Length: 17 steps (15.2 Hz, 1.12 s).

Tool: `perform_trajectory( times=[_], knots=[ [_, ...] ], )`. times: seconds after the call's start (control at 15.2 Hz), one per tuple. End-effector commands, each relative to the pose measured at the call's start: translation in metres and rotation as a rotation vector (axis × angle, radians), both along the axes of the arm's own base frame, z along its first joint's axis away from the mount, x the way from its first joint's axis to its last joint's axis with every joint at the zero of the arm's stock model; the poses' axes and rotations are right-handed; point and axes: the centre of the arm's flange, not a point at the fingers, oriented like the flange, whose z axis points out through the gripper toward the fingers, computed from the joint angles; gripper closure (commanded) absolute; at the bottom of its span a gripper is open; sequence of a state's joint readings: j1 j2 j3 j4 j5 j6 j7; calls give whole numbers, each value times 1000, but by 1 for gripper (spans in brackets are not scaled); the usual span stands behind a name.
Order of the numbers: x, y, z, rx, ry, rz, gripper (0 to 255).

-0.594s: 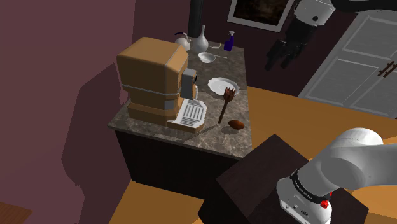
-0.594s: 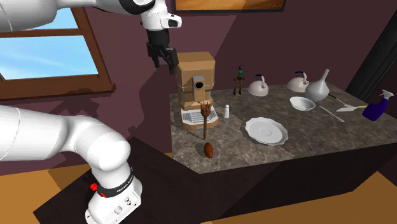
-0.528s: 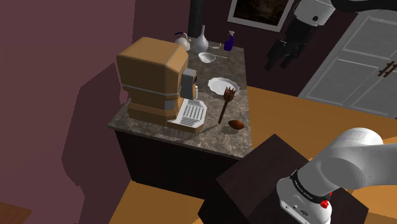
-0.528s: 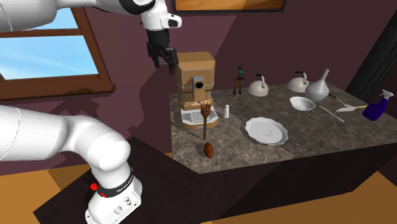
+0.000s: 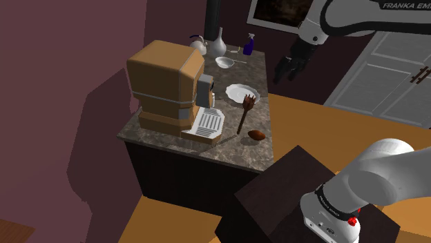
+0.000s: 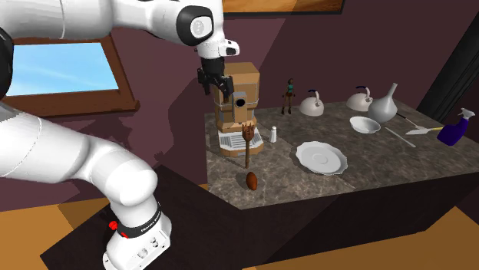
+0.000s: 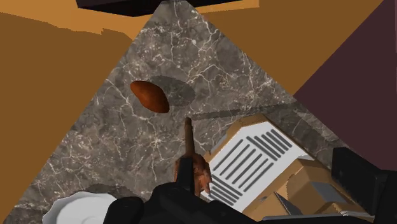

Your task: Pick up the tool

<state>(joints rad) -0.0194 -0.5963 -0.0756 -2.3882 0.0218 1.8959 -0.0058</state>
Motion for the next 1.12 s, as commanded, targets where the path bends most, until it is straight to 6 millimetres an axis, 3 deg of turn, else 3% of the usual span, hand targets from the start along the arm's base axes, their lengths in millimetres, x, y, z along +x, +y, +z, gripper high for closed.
perform_trajectory(
  times=[0.0,1.06],
  knots=[
    [16,-8,-21,3,-5,15,0],
    [148,-63,-172,31,-25,127,0]
  ],
)
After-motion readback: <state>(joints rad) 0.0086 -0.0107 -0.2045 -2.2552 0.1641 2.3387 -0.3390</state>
